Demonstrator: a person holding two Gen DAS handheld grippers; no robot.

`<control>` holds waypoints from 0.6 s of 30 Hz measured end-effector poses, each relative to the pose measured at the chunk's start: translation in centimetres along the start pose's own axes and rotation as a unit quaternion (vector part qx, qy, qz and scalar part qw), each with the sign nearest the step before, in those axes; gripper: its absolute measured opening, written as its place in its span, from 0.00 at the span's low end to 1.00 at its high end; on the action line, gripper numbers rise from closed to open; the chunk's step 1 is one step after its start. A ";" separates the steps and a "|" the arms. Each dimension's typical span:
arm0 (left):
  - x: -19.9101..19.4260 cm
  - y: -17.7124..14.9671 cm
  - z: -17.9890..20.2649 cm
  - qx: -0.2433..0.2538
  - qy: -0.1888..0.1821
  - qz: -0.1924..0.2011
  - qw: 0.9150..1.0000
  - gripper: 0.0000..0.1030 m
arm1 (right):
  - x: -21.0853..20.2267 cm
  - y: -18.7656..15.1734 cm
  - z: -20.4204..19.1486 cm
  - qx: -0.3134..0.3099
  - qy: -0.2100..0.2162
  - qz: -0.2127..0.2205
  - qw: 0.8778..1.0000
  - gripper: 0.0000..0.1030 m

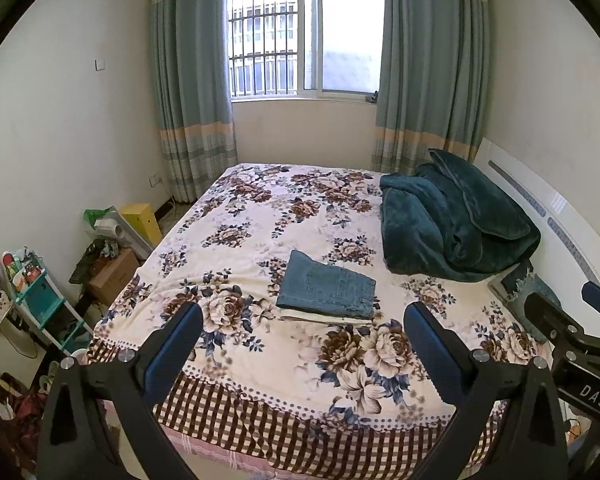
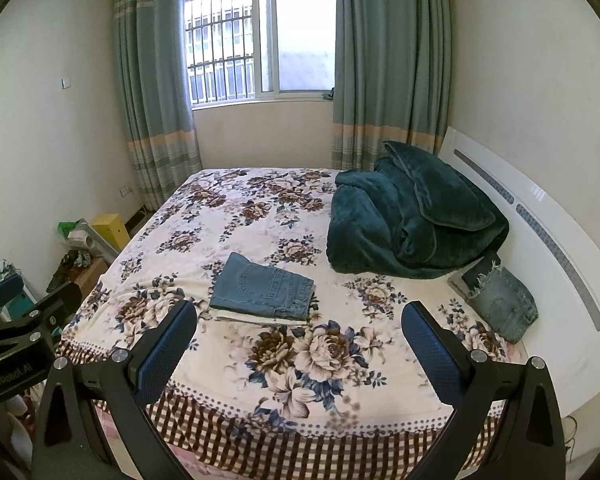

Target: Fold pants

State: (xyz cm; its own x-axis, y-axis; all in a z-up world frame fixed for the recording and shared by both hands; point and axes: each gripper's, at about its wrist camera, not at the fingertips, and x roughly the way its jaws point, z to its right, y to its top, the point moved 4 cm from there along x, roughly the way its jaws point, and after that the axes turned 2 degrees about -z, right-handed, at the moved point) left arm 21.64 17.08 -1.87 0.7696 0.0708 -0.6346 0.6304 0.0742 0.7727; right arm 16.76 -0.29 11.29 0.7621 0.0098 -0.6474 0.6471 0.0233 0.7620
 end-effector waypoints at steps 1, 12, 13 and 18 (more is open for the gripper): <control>0.0 0.1 0.0 0.001 0.001 0.000 1.000 1.00 | 0.0 0.0 0.0 0.000 0.001 0.000 1.000 1.00; -0.4 -0.7 -0.3 -0.002 0.007 -0.004 1.000 1.00 | -0.4 0.1 -0.2 -0.002 0.003 -0.003 1.000 1.00; -0.5 -0.7 -0.5 -0.003 0.008 -0.005 1.000 1.00 | -0.5 0.2 -0.3 -0.002 0.004 -0.004 1.000 1.00; -0.2 -0.6 -0.8 -0.003 0.006 -0.005 1.000 1.00 | -0.7 0.1 -0.6 -0.002 0.005 -0.004 1.000 1.00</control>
State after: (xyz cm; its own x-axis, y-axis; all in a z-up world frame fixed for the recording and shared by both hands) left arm 20.99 17.85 -2.24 0.7614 0.0826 -0.6430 0.6380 0.0804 0.7658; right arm 16.30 0.26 11.78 0.7568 0.0195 -0.6534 0.6529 0.0268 0.7570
